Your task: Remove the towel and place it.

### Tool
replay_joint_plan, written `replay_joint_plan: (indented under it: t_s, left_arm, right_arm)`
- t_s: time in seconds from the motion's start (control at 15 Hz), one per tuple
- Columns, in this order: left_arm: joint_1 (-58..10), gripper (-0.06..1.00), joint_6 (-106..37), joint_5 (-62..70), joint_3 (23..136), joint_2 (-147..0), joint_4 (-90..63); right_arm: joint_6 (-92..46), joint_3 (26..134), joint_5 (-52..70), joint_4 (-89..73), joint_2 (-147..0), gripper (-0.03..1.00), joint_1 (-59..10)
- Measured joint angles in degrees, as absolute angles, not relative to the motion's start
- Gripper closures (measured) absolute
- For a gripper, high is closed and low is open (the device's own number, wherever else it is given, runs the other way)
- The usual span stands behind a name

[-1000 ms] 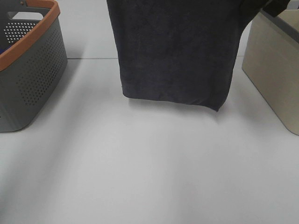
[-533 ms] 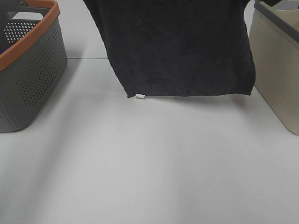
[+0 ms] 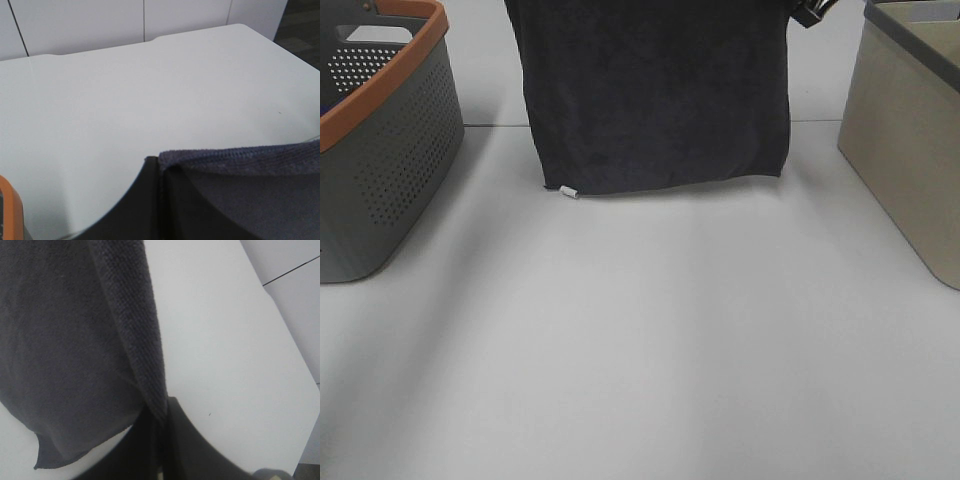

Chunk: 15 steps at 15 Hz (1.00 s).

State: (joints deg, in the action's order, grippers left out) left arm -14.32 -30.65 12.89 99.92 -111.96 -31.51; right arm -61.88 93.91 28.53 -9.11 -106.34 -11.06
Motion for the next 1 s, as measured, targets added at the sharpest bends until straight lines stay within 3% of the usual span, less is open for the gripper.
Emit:
replay_joint_plan:
  t_s: [0.27,0.47,0.53,0.73,1.0]
  left_arm:
    - [-11.7,0.94,-30.9,12.9,112.5,-118.8,-29.8]
    - [-12.1,0.94,-32.1,10.4,110.5,-118.1,-26.9]
    - [-14.6,0.94,-32.4,2.5,97.1,-115.2,-25.0]
    - [-19.4,0.94,-32.6,-12.4,73.6,-107.0,-23.3]
    - [-20.2,0.94,-32.4,-20.5,53.9,-99.4,-21.4]
  right_arm:
    - [-61.7,104.1,25.3,-9.3,-114.4,0.95,-11.1]
    - [-59.0,104.5,22.4,-9.3,-114.4,0.95,-11.1]
    - [-58.4,96.4,22.1,-9.3,-112.1,0.95,-11.1]
    - [-60.6,77.8,15.1,-11.1,-106.2,0.95,-11.1]
    - [-66.6,61.0,6.5,-15.1,-101.8,0.95,-13.9]
